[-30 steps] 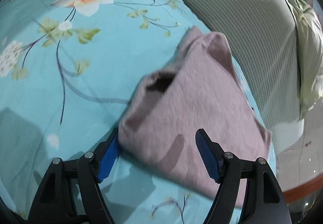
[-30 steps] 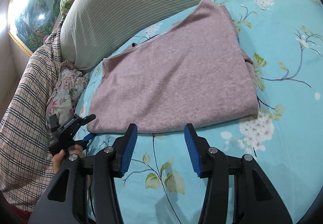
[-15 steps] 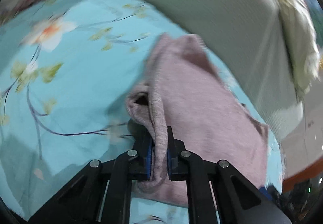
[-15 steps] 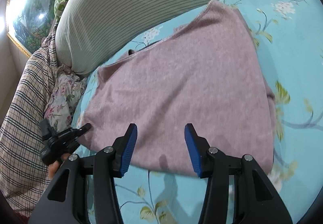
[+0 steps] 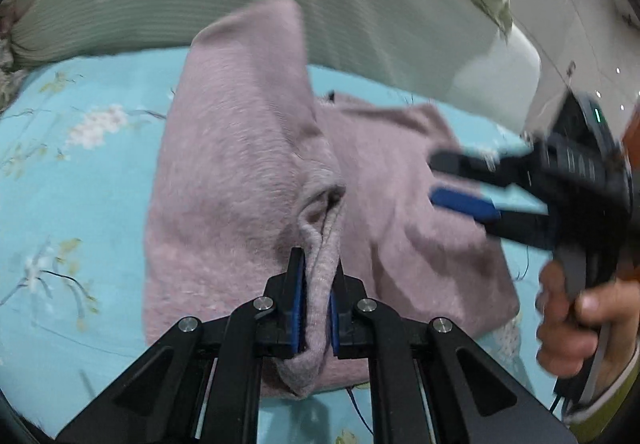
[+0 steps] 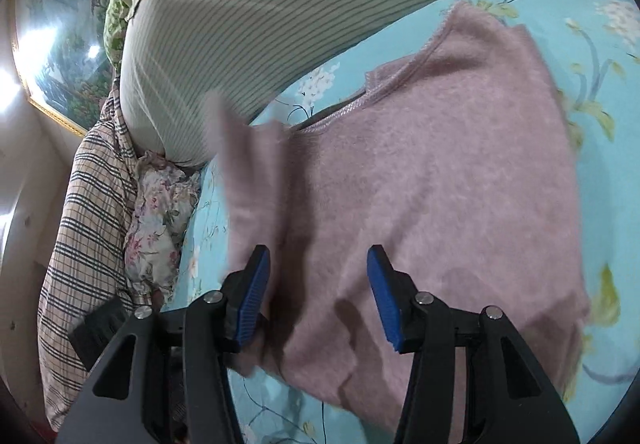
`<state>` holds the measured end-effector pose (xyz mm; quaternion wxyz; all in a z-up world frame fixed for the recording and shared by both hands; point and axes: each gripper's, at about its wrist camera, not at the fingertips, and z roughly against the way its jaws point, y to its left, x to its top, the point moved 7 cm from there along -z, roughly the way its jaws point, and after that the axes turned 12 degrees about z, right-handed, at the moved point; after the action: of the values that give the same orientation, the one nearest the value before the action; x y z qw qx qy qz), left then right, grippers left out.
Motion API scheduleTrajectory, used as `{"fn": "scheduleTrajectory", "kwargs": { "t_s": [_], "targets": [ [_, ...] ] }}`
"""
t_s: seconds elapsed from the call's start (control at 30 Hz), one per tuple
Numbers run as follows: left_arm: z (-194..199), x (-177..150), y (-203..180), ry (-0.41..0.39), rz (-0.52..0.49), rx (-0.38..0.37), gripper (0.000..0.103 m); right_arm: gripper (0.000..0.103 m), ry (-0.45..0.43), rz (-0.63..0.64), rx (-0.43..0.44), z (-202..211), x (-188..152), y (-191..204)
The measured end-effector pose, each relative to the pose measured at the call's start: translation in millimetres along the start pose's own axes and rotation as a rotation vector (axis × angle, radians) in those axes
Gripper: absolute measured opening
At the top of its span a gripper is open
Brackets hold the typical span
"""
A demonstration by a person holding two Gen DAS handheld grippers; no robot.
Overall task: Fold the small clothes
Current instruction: 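Grasp the folded sweater edge with the left gripper while the right gripper approaches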
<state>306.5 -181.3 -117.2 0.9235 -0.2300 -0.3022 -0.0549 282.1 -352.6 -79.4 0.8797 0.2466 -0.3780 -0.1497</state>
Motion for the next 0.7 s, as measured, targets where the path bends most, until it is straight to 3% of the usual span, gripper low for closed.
{"fn": "scheduleTrajectory", "kwargs": {
  "t_s": [0.33,0.5,0.57,0.6,0.7],
  "targets": [
    [3,-4,7,0.017,0.010,-0.037,0.009,0.057,0.092,-0.021,0.126,-83,43,10],
    [1,-5,12,0.022,0.004,-0.039,0.009,0.058,0.120,-0.002,0.097,-126,61,7],
    [5,-4,15,0.021,0.000,-0.038,0.009,0.042,0.086,0.016,0.094,-128,72,9],
    [7,-2,13,0.018,-0.002,-0.039,0.009,0.015,0.087,0.012,0.111,-128,75,11],
    [15,2,6,0.011,-0.008,-0.053,0.009,0.013,0.056,0.069,0.111,-107,84,23]
  ]
}}
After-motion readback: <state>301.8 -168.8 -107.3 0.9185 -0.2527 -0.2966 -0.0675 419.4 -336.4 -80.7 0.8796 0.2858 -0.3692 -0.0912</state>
